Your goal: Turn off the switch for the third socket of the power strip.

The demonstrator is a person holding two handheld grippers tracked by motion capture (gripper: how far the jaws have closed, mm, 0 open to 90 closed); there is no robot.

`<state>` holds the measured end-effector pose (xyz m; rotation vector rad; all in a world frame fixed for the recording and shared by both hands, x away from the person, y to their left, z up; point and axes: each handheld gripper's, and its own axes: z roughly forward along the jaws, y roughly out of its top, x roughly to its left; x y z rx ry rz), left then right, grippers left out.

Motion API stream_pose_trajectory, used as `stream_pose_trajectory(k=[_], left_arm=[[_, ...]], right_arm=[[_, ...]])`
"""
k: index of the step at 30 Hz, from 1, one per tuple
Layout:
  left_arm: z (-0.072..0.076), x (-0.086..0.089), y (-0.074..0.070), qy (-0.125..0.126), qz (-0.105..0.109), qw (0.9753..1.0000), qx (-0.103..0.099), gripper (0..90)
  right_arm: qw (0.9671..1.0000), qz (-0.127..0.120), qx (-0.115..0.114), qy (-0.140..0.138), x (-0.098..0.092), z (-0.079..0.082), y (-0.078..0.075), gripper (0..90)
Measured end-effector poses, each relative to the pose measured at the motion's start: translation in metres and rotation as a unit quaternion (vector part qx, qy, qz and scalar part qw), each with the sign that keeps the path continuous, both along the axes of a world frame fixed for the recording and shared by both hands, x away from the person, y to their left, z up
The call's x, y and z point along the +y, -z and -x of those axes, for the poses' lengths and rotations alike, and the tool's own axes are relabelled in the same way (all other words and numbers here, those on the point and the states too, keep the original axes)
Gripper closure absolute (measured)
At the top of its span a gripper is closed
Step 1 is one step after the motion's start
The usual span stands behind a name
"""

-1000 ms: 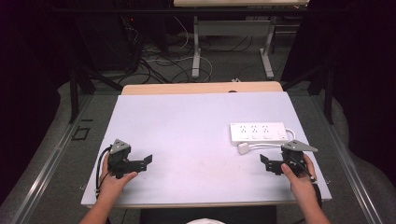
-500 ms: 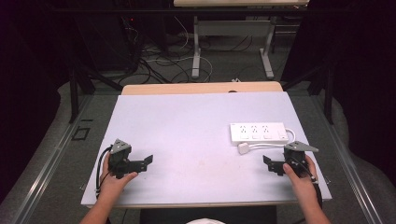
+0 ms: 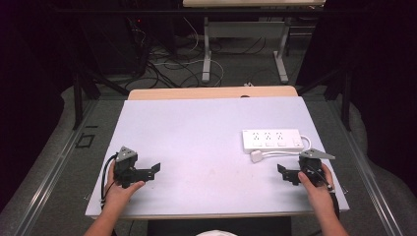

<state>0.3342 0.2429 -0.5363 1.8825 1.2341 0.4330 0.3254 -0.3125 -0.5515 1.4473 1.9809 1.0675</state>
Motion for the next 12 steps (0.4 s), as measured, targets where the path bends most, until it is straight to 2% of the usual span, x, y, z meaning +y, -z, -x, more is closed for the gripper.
stream_pose_trajectory(k=[12], left_arm=[[-0.0009, 0.001, 0.0002, -0.002, -0.002, 1.0, 0.002, 0.1]], right_arm=[[1.0, 0.0, 0.003, -0.001, -0.0008, -0.0001, 0.0004, 5.7]])
